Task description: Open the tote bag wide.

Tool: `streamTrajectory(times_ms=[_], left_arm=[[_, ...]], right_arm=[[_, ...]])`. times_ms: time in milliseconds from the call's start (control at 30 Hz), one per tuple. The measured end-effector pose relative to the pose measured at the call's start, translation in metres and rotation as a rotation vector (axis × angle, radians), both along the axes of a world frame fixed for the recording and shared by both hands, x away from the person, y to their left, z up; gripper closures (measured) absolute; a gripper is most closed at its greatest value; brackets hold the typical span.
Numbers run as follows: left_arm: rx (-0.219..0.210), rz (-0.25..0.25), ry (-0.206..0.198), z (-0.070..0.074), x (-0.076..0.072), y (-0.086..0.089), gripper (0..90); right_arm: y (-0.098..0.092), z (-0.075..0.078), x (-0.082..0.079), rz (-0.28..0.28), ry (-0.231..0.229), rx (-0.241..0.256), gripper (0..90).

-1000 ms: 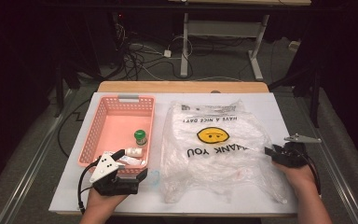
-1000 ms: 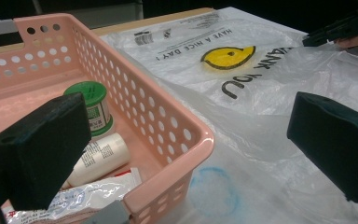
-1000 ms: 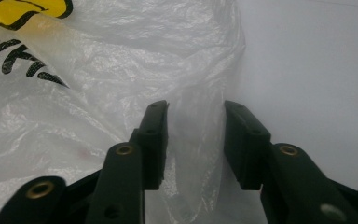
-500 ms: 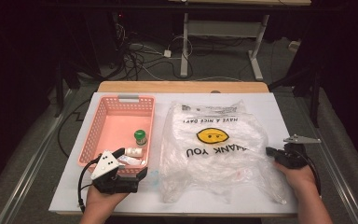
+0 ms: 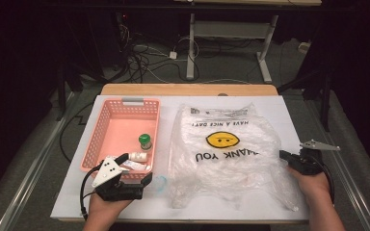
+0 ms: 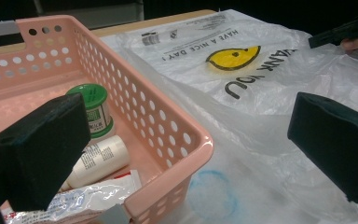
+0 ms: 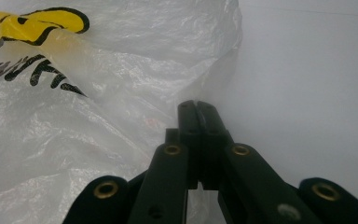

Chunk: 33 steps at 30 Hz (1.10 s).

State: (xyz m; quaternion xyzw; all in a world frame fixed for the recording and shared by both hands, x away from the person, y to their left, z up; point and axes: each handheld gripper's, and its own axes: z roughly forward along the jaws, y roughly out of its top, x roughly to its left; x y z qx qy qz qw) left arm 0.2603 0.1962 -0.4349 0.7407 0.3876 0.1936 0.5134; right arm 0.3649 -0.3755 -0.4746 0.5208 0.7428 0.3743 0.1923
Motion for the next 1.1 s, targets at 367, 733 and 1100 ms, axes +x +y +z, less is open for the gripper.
streamTrajectory(times_ms=[367, 733, 1100], left_arm=[[0.075, -0.021, 0.039, 0.008, 0.004, -0.001, 0.0], [0.065, -0.049, 0.028, 0.007, -0.001, -0.002, 0.0], [0.043, 0.001, -0.005, 0.007, 0.002, 0.01, 0.0]], right_arm=[[-0.034, 0.007, -0.034, -0.123, -0.044, -0.013, 90.0], [-0.043, 0.012, -0.09, -0.172, -0.078, -0.019, 90.0], [0.007, 0.004, -0.116, 0.022, -0.03, -0.057, 85.0]])
